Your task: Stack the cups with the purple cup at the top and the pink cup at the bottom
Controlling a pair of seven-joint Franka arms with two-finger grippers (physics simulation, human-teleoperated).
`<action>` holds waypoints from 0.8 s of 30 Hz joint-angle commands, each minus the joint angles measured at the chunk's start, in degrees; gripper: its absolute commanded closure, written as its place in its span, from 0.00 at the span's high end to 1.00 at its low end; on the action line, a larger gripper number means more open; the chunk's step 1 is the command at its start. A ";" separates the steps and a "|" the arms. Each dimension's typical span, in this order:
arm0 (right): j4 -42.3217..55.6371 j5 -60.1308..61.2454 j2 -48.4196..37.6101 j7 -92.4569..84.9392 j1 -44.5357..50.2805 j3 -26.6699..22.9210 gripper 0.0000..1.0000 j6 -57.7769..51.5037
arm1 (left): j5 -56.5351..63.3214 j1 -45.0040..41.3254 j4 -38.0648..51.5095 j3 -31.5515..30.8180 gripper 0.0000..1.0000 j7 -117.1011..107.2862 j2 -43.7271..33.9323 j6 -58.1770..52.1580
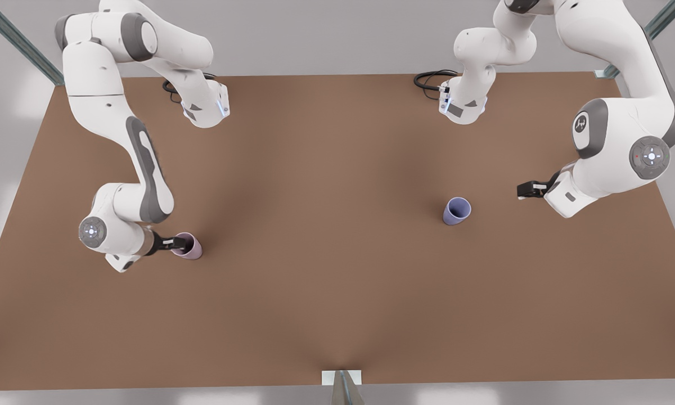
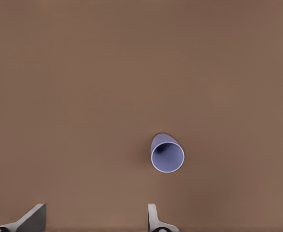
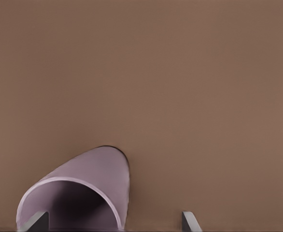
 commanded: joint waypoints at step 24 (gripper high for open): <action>2.16 0.09 2.90 -1.07 1.23 0.09 0.21 0.61 | 0.06 0.00 0.09 0.09 1.00 -0.10 -0.09 -0.26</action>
